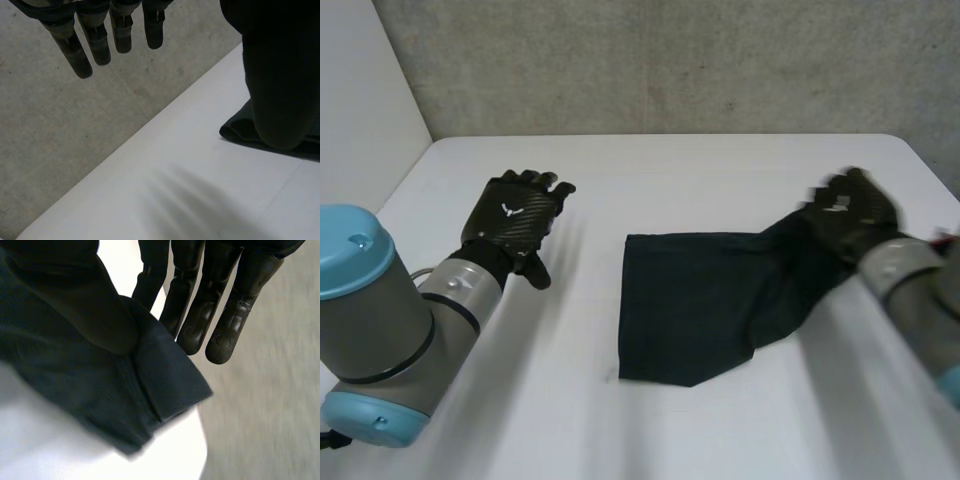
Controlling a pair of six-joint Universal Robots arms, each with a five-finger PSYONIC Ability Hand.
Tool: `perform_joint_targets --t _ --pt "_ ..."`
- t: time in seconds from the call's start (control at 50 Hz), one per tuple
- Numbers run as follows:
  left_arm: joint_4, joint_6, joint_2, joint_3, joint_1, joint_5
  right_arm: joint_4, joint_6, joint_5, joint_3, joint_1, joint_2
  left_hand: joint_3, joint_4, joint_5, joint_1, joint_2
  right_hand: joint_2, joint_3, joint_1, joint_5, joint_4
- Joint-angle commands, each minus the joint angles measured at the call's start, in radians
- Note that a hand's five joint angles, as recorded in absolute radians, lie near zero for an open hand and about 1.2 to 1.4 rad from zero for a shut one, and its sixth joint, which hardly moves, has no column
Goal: Fold the shorts.
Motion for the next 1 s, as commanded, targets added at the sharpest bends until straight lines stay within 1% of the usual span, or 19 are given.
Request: perform_joint_targets --t 0.02,0.06,0.14,0.28,0.3,0.32,0.34,0.36,0.4,0.5,0.52,0.58,0.6,0.64,0.74,0.86,0.88,0.92,1.0 --pt "0.000 -0.003 0.018 -0.023 0.020 -0.001 0.003 -0.006 -0.102 -0.151 0.304 0.171 -0.020 -0.013 -0.032 -0.007 -0.010 0.234 0.219 0.435 0.257 0.204" --pt "0.000 -0.003 0.026 -0.035 0.034 -0.001 0.005 -0.012 -0.190 -0.158 0.364 0.226 -0.020 -0.013 -0.032 -0.007 -0.010 0.234 0.219 0.435 0.257 0.204" --pt "0.001 -0.004 0.035 -0.051 0.045 0.001 0.019 -0.010 -0.292 -0.158 0.427 0.307 -0.020 -0.013 -0.032 -0.007 -0.010 0.234 0.219 0.435 0.257 0.204" --pt "0.001 -0.021 0.040 -0.052 0.048 0.001 0.049 0.016 -0.292 -0.182 0.430 0.315 -0.020 -0.013 -0.032 -0.007 -0.010 0.234 0.219 0.435 0.257 0.204" --pt "0.003 -0.021 0.040 -0.051 0.048 0.001 0.049 0.027 -0.289 -0.184 0.430 0.309 -0.020 -0.013 -0.032 -0.007 -0.010 0.165 0.151 0.367 0.188 0.135" --pt "0.005 -0.021 0.038 -0.048 0.048 0.004 0.049 0.040 -0.286 -0.184 0.429 0.300 -0.020 -0.013 -0.032 -0.007 -0.010 -0.082 -0.097 0.119 -0.059 -0.113" --pt "0.008 -0.021 0.038 -0.045 0.048 0.005 0.049 0.059 -0.283 -0.184 0.426 0.291 -0.020 -0.013 -0.032 -0.007 -0.010 -0.349 -0.364 -0.148 -0.326 -0.380" --pt "0.011 -0.021 0.038 -0.035 0.048 0.011 0.049 0.108 -0.277 -0.182 0.421 0.266 -0.020 -0.013 -0.032 -0.007 -0.010 -0.782 -0.797 -0.581 -0.759 -0.813" --pt "0.012 -0.021 0.037 -0.026 0.048 0.017 0.049 0.177 -0.274 -0.174 0.409 0.231 -0.017 -0.010 -0.029 -0.004 -0.007 -0.965 -0.980 -0.764 -0.942 -0.995" --pt "0.014 -0.036 0.025 0.053 0.022 0.027 0.036 0.466 -0.266 -0.135 0.377 0.073 -0.012 -0.005 -0.023 0.002 -0.001 -0.988 -1.002 -0.786 -0.965 -1.018" --pt "0.014 -0.056 0.022 0.087 0.002 0.025 0.028 0.573 -0.248 -0.135 0.355 0.033 -0.012 -0.005 -0.023 0.002 -0.001 -0.988 -1.002 -0.786 -0.965 -1.018" --pt "0.011 -0.110 0.008 0.144 -0.035 0.021 0.034 0.712 -0.202 -0.142 0.293 -0.008 -0.009 -0.002 -0.020 0.005 0.002 -0.988 -1.002 -0.786 -0.965 -1.018" --pt "0.003 -0.157 -0.015 0.188 -0.053 0.018 0.043 0.784 -0.162 -0.144 0.242 -0.019 -0.006 0.001 -0.018 0.008 0.005 -0.988 -1.002 -0.786 -0.965 -1.018" --pt "-0.008 -0.206 -0.047 0.233 -0.075 0.019 0.056 0.836 -0.136 -0.144 0.204 -0.019 0.009 0.016 -0.003 0.023 0.019 -0.988 -1.002 -0.786 -0.965 -1.018" --pt "-0.158 -0.299 -0.187 0.381 -0.168 0.019 0.156 0.846 -0.117 -0.177 0.130 0.053 0.024 0.031 0.012 0.037 0.034 -0.988 -1.002 -0.786 -0.965 -1.018" --pt "-0.339 -0.309 -0.374 0.529 -0.245 -0.008 0.232 0.829 -0.113 -0.259 0.114 0.185 0.035 0.042 0.024 0.049 0.046 -0.988 -1.002 -0.786 -0.965 -1.018" --pt "-0.359 -0.309 -0.397 0.547 -0.251 -0.027 0.238 0.827 -0.114 -0.269 0.111 0.201 0.038 0.045 0.026 0.052 0.049 -0.988 -1.002 -0.786 -0.965 -1.018" --pt "-0.403 -0.311 -0.454 0.584 -0.264 -0.111 0.255 0.829 -0.120 -0.299 0.110 0.249 0.041 0.048 0.029 0.055 0.052 -0.988 -1.002 -0.786 -0.965 -1.018" --pt "-0.428 -0.306 -0.501 0.609 -0.267 -0.231 0.272 0.823 -0.124 -0.343 0.119 0.326 0.038 0.045 0.027 0.052 0.049 -0.988 -1.002 -0.786 -0.965 -1.018"
